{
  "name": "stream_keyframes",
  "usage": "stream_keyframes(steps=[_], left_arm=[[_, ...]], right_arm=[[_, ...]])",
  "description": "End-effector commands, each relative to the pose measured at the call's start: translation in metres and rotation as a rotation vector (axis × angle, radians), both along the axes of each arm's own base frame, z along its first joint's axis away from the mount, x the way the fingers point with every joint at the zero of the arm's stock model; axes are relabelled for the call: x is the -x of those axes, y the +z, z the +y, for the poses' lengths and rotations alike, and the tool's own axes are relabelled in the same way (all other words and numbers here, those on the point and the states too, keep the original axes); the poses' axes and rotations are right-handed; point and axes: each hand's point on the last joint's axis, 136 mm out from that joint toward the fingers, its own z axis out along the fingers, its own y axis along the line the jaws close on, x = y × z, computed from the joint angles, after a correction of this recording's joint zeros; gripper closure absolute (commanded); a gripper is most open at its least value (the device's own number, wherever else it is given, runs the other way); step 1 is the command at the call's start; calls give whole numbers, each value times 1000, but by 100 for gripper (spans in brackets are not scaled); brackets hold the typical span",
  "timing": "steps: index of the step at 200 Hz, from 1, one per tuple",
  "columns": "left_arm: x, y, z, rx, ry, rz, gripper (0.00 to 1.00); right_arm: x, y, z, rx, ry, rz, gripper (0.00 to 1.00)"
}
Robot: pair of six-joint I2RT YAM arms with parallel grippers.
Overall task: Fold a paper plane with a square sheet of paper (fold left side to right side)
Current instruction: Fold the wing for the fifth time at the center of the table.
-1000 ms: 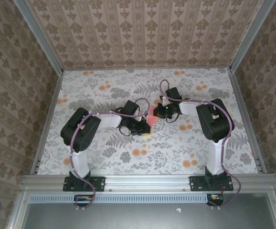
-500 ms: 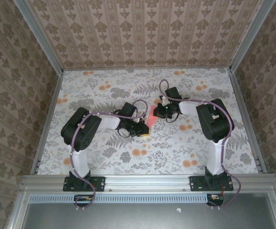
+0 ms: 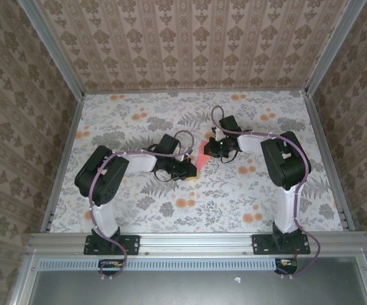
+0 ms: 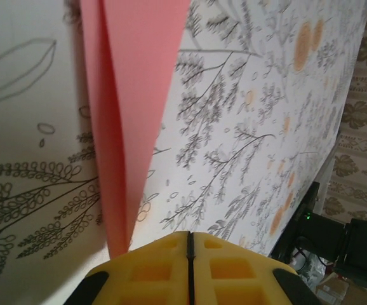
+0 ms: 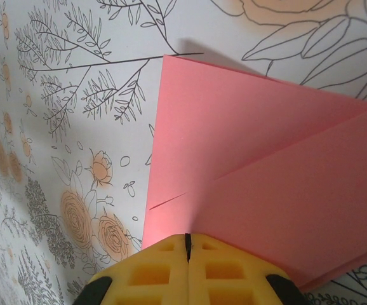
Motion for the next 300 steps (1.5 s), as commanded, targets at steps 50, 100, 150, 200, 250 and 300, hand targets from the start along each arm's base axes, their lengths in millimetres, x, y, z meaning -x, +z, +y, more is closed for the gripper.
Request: stream_keyframes(steps=[50,100,150,200,250,300], left_arm=[[-11,-6,0,-12,-5,0,89],[-9,-21,6,-57,-8,14,89],[-5,-44,19,-116,17,49,92],[13,-51,29,-140,2,83,93],[26,-42,37,-127,-6,84,93],[13,3,34,-36,-7,-35,89]], right_arm=[[16,-29,-17,111,-15,88,98],[17,-30,-19,120,-13,93,98],[19,-31,-21,138,-9,96,98],[17,-30,-21,140,-6,95,98],[8,-22,-16,104,0,62,98],[-20,28,-5,46,11,-68,93]])
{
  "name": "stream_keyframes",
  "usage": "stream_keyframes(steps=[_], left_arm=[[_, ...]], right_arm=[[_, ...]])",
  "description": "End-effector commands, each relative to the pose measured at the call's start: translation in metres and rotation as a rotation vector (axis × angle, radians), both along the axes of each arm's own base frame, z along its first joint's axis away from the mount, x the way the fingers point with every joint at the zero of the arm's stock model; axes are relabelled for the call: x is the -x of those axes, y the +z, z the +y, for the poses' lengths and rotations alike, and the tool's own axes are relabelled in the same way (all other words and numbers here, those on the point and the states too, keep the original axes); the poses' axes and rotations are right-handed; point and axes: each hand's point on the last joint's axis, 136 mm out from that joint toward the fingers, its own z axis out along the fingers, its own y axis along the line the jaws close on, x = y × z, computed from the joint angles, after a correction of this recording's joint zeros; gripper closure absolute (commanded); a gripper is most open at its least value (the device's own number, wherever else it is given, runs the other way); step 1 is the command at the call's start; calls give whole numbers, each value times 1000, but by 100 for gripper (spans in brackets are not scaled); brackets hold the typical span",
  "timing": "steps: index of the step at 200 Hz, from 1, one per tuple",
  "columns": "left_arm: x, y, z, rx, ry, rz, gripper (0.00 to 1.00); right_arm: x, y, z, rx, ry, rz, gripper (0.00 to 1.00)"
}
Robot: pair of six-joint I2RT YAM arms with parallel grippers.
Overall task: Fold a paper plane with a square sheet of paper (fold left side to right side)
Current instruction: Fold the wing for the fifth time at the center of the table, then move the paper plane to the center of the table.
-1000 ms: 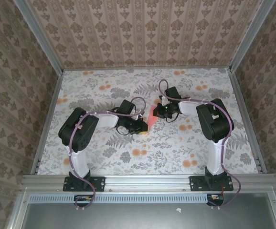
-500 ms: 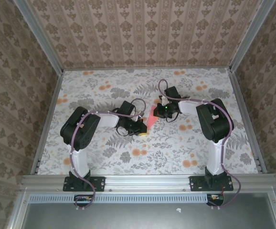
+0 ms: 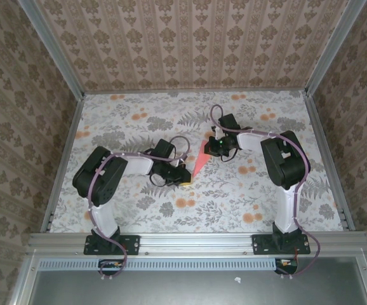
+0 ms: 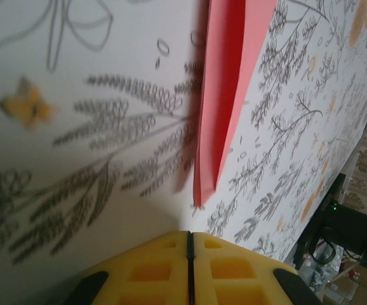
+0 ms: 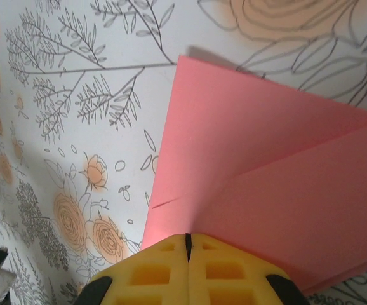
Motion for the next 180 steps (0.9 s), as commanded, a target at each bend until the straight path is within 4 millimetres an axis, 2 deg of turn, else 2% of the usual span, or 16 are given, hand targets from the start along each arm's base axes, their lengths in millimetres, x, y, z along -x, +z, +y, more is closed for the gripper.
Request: stream_keyframes(steps=[1,33,58,79,92,97,110,153,180], left_arm=[[-6,26,6,29,-1,-70,88],[-34,59,24,36,82,-213,80],[-62,80,50,-17,207,-349,72],[-78,91,71,-65,300,-424,66],[-83,96,78,-83,338,-453,62],[-90,96,89,-94,377,-458,61],[-95,98,95,-96,404,-467,60],[-98,100,98,-81,418,-467,60],[-96,97,101,-85,421,-461,60]], right_arm=[[-15,25,-3,15,2,-64,92],[-17,80,-25,110,-44,-193,74],[4,95,-51,227,-131,-208,62],[28,89,-60,313,-190,-185,49],[38,85,-52,318,-204,-167,44],[42,82,-47,320,-202,-161,43],[47,74,-35,334,-198,-146,41],[43,52,6,373,-160,-127,39],[42,37,5,451,-160,-107,42]])
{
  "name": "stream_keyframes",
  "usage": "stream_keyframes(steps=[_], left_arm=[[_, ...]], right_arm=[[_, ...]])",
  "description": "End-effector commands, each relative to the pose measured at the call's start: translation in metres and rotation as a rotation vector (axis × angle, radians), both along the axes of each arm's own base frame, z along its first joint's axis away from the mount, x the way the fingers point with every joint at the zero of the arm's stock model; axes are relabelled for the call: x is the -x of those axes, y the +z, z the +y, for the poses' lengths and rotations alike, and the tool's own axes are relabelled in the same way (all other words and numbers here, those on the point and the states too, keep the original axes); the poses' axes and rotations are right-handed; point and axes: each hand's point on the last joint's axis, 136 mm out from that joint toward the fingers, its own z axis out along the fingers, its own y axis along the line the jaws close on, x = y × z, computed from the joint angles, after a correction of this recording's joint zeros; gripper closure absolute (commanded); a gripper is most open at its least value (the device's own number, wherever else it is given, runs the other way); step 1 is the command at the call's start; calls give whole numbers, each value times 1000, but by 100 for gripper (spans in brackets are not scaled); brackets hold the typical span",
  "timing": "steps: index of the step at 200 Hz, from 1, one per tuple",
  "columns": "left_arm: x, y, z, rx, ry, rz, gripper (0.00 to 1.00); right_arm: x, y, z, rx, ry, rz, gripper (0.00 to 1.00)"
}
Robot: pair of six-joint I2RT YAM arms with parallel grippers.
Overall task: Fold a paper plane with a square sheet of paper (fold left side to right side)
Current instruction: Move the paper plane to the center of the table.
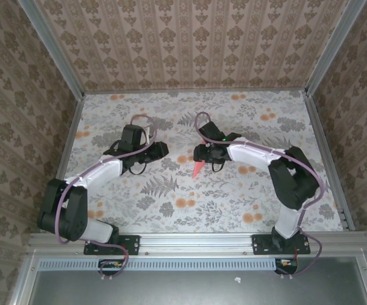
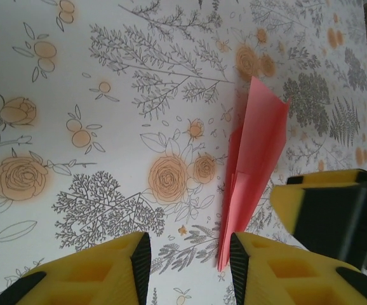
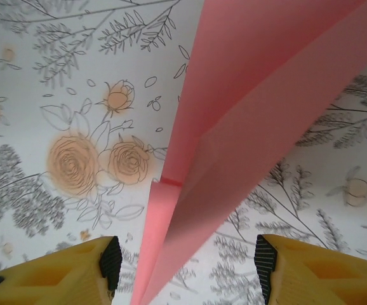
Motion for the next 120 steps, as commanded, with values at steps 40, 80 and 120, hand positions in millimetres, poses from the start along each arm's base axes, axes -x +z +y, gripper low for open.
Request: stream_keyframes(steps=[40,80,120], left_arm=[[1,4,9,-2,23,-20,60],[1,7,11,-8,27,-27,60],[0,11,15,-20,35,-38,60]], right_arm=[[-3,-7,-16,109,-59,9,67],[-3,15,-14,76,-30,-41,100],[5,74,25,-183,120,-143,100]])
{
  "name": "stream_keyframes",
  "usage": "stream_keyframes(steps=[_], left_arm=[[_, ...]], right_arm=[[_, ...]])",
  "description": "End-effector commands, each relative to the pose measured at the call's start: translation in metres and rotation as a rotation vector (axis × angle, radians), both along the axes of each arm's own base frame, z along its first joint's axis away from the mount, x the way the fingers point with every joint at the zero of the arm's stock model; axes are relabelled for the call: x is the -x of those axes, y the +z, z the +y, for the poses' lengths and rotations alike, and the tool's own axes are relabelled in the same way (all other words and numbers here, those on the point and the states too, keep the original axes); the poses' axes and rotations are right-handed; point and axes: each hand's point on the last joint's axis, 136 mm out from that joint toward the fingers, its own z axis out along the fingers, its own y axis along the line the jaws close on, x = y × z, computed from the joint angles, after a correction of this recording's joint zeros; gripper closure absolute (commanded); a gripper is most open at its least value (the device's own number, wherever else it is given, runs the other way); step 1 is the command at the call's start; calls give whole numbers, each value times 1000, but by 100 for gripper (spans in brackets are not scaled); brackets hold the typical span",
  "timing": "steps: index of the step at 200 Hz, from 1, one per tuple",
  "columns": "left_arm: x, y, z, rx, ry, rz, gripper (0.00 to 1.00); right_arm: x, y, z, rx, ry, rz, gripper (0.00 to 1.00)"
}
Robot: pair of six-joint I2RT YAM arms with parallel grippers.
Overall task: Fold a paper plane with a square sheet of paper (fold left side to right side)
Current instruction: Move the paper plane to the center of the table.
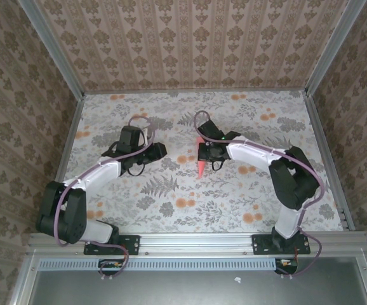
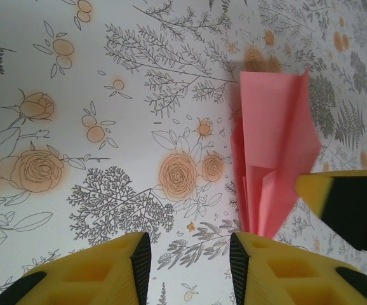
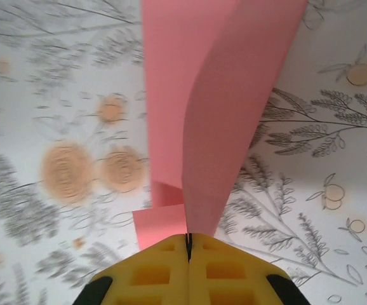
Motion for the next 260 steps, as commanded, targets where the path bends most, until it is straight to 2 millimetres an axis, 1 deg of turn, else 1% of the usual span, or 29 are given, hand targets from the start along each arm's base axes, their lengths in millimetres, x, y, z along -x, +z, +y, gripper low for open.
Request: stream_keyframes(steps=[1,11,21,28,51,57,76,88,97,109,126,141,157,161,171,192,203,220,241,260], left_arm=[[-1,11,7,-14,12,-36,60],[-2,13,9,-17,17,-38,60],[-2,15,10,-17,19,-44,60],[-2,16,11,-19,20,-45,60],[0,16,11,-20,18,-43,60],[1,16,12,-20,17,-43,60],[2,16,12,-20,17,-37,59],[3,16,12,-18,17,-37,58],[3,17,12,-17,19,-38,58],[3,20,12,-17,19,-43,57],[4,26,15,-30,20,-61,52],[4,32,18,-38,27,-83,47],[4,37,22,-37,40,-102,40],[5,38,23,-37,43,-107,39],[4,40,26,-35,55,-114,37],[5,40,31,-33,73,-115,35],[6,40,32,-31,73,-112,35],[7,39,33,-32,75,-107,34],[7,38,34,-31,77,-104,34],[8,37,34,-32,76,-100,34]], right_arm=[[5,51,25,-179,113,-95,100],[10,56,27,-223,119,-97,100],[14,52,25,-253,118,-77,100],[17,43,22,-268,109,-55,100],[23,6,15,-307,87,26,100],[24,-4,10,-296,73,43,100],[25,-25,-10,-244,36,68,100],[25,-31,-23,-200,16,72,91],[26,-31,-31,-157,18,71,85],[29,-25,-35,-121,36,68,79],[34,-8,-45,-55,56,43,71],[42,6,-52,10,100,24,64],[53,14,-47,44,177,19,61],[61,12,-47,59,200,44,60],[71,9,-38,70,257,63,58],[83,-2,-21,80,340,103,58],[84,-8,-13,75,363,118,58],[81,-15,-6,88,377,135,58],[74,-22,1,91,382,140,58],[71,-30,3,101,383,158,58]])
